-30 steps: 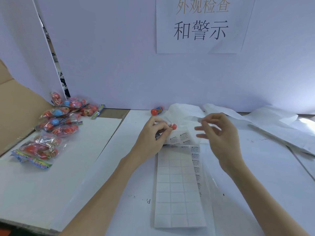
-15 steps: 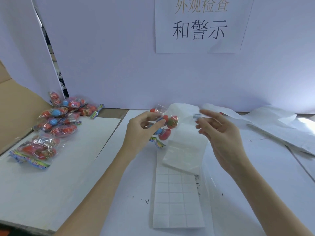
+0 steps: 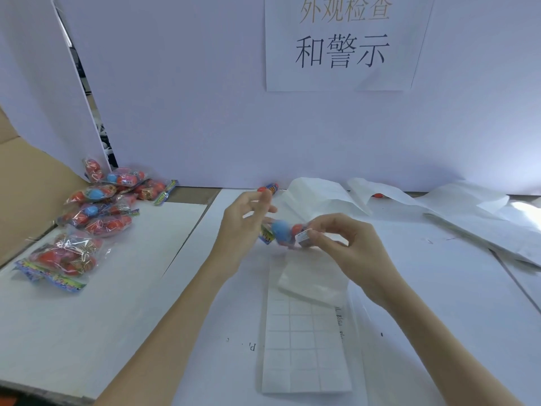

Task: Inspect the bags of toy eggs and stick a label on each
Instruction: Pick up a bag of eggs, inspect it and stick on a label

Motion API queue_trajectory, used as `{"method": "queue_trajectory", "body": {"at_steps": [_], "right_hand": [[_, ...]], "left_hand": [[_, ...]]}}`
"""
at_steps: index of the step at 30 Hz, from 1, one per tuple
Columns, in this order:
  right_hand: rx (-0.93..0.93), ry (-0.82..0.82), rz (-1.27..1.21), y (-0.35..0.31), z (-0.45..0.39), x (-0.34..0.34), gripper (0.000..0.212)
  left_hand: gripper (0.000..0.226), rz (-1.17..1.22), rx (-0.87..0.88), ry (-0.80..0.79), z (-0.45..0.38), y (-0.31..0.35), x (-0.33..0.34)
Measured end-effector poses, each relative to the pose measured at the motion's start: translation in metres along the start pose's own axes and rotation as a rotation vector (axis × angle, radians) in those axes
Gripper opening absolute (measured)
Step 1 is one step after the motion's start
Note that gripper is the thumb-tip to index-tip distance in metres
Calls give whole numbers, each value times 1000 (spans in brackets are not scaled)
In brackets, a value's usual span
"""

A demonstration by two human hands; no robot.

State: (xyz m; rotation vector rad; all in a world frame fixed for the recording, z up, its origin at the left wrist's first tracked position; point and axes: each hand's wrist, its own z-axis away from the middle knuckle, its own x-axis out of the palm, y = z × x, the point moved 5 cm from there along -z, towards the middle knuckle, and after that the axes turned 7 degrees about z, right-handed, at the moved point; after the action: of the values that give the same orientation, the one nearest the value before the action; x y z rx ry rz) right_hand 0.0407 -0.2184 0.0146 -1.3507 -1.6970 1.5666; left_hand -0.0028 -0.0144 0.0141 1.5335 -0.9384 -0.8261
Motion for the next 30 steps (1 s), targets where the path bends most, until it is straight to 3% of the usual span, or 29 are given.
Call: {"method": "queue_trajectory", "body": {"at_steps": [3, 5, 8, 11, 16, 22, 25, 27, 30], "right_hand": [[161, 7, -363, 12, -1, -3, 19], [260, 3, -611, 14, -2, -4, 26], [347, -31, -775, 17, -3, -3, 24], [377, -81, -837, 15, -3, 2, 22], [327, -242, -935, 0, 1, 15, 18], [327, -328, -934, -5, 5, 20, 8], [318, -339, -898, -6, 5, 20, 9], [310, -357, -876, -6, 7, 21, 8], [319, -386, -871, -3, 8, 22, 6]], "left_hand": [[80, 93, -59, -119, -3, -2, 2], [72, 92, -40, -185, -3, -1, 4], [50, 56, -25, -209, -3, -6, 6], [43, 89, 26, -96, -2, -3, 3], [70, 319, 46, 129, -2, -2, -1], [79, 375, -36, 283, -3, -13, -10], [53, 381, -40, 215, -4, -14, -8], [36, 429, -80, 81, -5, -13, 0], [41, 519, -190, -159, -4, -11, 11]]}}
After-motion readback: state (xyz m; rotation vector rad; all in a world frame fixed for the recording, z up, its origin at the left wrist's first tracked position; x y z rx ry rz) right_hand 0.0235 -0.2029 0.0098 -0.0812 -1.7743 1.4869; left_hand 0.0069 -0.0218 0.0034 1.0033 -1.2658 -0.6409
